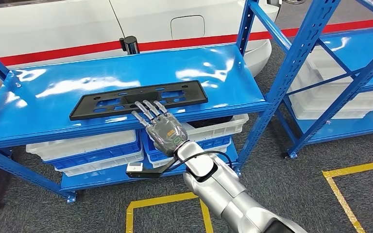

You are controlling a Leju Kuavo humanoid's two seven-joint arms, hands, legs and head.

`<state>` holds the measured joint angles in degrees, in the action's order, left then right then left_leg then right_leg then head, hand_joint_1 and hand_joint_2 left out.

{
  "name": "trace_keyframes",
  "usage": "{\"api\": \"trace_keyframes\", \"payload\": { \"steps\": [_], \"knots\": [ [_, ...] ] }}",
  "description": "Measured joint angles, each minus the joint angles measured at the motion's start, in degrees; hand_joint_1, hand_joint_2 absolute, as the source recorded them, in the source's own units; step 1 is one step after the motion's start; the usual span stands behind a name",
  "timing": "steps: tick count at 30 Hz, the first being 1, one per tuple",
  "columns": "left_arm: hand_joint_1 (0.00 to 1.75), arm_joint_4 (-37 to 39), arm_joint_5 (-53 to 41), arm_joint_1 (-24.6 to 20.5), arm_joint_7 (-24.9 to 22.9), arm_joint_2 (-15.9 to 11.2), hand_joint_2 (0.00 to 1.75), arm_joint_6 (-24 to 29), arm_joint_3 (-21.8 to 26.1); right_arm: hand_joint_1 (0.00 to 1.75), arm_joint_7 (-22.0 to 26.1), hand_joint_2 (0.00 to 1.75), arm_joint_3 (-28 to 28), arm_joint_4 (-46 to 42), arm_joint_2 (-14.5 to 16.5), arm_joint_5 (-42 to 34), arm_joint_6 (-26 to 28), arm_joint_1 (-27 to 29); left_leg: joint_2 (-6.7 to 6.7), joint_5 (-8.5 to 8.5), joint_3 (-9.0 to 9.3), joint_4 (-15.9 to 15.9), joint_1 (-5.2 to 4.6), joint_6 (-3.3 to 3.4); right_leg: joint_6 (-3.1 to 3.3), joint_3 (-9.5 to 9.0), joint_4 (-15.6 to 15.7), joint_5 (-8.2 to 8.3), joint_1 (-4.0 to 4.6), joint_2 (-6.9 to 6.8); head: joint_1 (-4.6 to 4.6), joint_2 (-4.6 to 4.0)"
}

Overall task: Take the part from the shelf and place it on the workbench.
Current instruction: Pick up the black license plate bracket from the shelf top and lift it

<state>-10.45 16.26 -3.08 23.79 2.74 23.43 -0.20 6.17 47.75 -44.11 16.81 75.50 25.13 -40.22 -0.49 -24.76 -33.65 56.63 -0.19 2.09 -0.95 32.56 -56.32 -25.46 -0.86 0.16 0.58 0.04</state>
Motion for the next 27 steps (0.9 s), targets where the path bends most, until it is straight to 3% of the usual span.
{"api": "trace_keyframes", "payload": {
  "steps": [2, 3, 5, 7, 8, 10, 11, 13, 15, 17, 19, 21, 22, 23, 24, 26, 27],
  "knots": [
    [0.00, 0.0, 0.0, 0.0, -0.1, 0.1, 0.00, 0.0, 0.0, 0.00, -0.1, 1.75, -0.1, 1.1, 0.5, 0.0, 0.3, -0.7, 0.18, 0.71, 1.08, -1.8, 0.30, 0.74, -0.12, 0.40, -0.8, -0.37, 0.33, -0.05, -0.04, 0.00],
    [0.00, 0.0, 0.0, -0.1, -0.2, 0.2, 0.00, 0.0, 0.0, 0.00, -0.3, 1.75, -0.1, 1.7, 0.7, 0.0, 0.5, -1.0, 0.26, 1.11, 1.62, -2.6, 0.49, 0.97, -0.02, 1.41, -2.8, -1.25, 0.43, -0.06, -0.08, 0.00],
    [0.00, 0.0, -0.1, -0.2, -0.3, 0.3, 0.00, 0.0, 0.0, 0.00, -0.5, 1.75, -0.3, 2.9, 0.6, 0.1, 0.9, -1.6, 0.34, 1.38, 1.98, -3.2, 0.68, 1.17, 0.19, 5.16, -10.0, -4.08, 0.19, -0.05, -0.17, 0.00],
    [0.00, 0.0, -0.1, -0.1, -0.4, 0.3, 0.00, 0.0, 0.0, 0.00, -0.5, 1.75, -0.4, 4.0, 0.4, 0.1, 0.9, -1.7, 0.32, 1.24, 1.95, -3.0, 0.77, 0.95, -0.31, 8.30, -15.5, -5.60, -0.26, -0.07, -0.22, 0.00],
    [0.00, 0.0, -0.1, -0.1, -0.4, 0.3, 0.00, 0.0, 0.0, 0.00, -0.6, 1.75, -0.5, 4.5, 0.3, 0.1, 1.0, -1.7, 0.31, 1.07, 1.93, -2.8, 0.89, 0.69, -0.89, 8.40, -15.3, -5.11, -0.55, -0.09, -0.23, 0.00],
    [0.00, 0.0, -0.1, 0.0, -0.4, 0.4, 0.00, -0.1, 0.0, 0.00, -0.6, 1.75, -0.6, 5.0, 0.2, 0.1, 1.0, -1.9, 0.28, 0.35, 1.77, -1.8, 1.27, -0.23, -2.38, 5.24, -8.6, -2.18, -1.18, -0.21, -0.28, 0.00],
    [0.00, 0.0, -0.1, -0.1, -0.4, 0.4, 0.00, -0.2, 0.0, 0.00, -0.7, 1.75, -0.6, 5.3, 0.2, 0.1, 1.1, -2.0, 0.27, -0.22, 1.51, -1.0, 1.36, -0.87, -2.76, 3.43, -5.2, -1.00, -1.29, -0.22, -0.38, 0.00],
    [0.00, 0.0, -0.3, -0.1, -0.3, 0.3, 0.00, -0.2, 0.0, 0.00, -0.8, 1.75, -0.8, 5.6, 0.2, 0.1, 1.2, -2.2, 0.27, -1.21, 1.02, 0.4, 1.37, -1.81, -2.14, 1.77, -2.1, -0.16, -1.18, -0.13, -0.37, 0.00],
    [0.00, 0.0, -0.5, -0.1, -0.3, 0.2, 0.00, -0.2, 0.0, 0.00, -1.0, 1.75, -1.0, 6.0, 0.1, 0.1, 1.4, -2.3, 0.30, -1.56, 0.79, 0.8, 1.58, -2.13, -0.79, 2.01, -2.5, -0.32, -0.97, 0.10, -0.15, 0.00],
    [0.00, 0.0, -0.6, -0.1, -0.3, 0.2, 0.00, -0.1, 0.0, 0.00, -1.0, 1.75, -1.1, 6.3, 0.1, 0.2, 1.5, -2.3, 0.34, -2.39, 0.33, 1.9, 1.96, -2.41, -0.06, 1.94, -2.5, -0.33, -1.06, 0.24, -0.01, 0.00],
    [0.00, 0.0, -0.6, -0.1, -0.2, 0.2, 0.00, -0.1, 0.0, 0.00, -1.0, 1.75, -1.1, 6.5, 0.1, 0.2, 1.6, -2.3, 0.36, -5.15, -1.99, 6.8, 2.10, -2.80, 0.34, 1.82, -2.5, -0.38, -1.00, 0.29, 0.15, 0.00],
    [0.00, 0.0, -0.7, -0.1, -0.2, 0.2, 0.00, -0.1, 0.0, 0.00, -1.0, 1.75, -1.1, 6.7, 0.1, 0.2, 1.6, -2.3, 0.35, -8.28, -6.09, 14.5, 2.08, -2.96, 0.57, 1.79, -2.5, -0.51, -0.69, 0.28, 0.26, 0.00],
    [0.00, 0.0, -0.7, -0.1, -0.2, 0.2, 0.00, -0.2, 0.0, 0.00, -1.1, 1.75, -1.1, 6.8, 0.1, 0.2, 1.6, -2.2, 0.35, -8.71, -7.64, 16.9, 2.08, -2.88, 0.67, 1.76, -2.5, -0.58, -0.53, 0.29, 0.26, 0.00],
    [0.00, 0.0, -0.7, -0.1, -0.2, 0.2, 0.00, -0.2, 0.0, 0.00, -1.1, 1.75, -1.1, 7.0, 0.1, 0.2, 1.6, -2.1, 0.35, -8.01, -8.20, 17.3, 2.05, -2.67, 0.75, 1.68, -2.5, -0.64, -0.37, 0.32, 0.26, 0.00],
    [0.00, 0.0, -0.7, -0.1, -0.2, 0.2, 0.00, -0.2, 0.0, 0.00, -1.1, 1.75, -1.1, 7.1, 0.1, 0.2, 1.6, -2.1, 0.34, -6.28, -7.56, 15.4, 1.98, -2.32, 0.83, 1.53, -2.5, -0.71, -0.23, 0.36, 0.27, 0.00],
    [0.00, 0.0, -0.7, -0.1, -0.2, 0.1, 0.00, -0.2, 0.0, 0.00, -1.2, 1.75, -1.1, 7.1, 0.2, 0.2, 1.6, -2.2, 0.38, -2.20, -4.08, 7.8, 1.63, -1.28, 0.96, 1.13, -2.4, -0.85, -0.01, 0.46, 0.24, 0.00],
    [0.00, 0.0, -0.7, -0.2, -0.2, 0.1, 0.00, -0.2, 0.0, 0.00, -1.2, 1.75, -1.1, 7.1, 0.2, 0.2, 1.6, -2.3, 0.46, -1.02, -2.59, 4.6, 1.33, -0.84, 0.95, 1.03, -2.4, -0.92, 0.12, 0.48, 0.22, 0.00]
  ]
}}
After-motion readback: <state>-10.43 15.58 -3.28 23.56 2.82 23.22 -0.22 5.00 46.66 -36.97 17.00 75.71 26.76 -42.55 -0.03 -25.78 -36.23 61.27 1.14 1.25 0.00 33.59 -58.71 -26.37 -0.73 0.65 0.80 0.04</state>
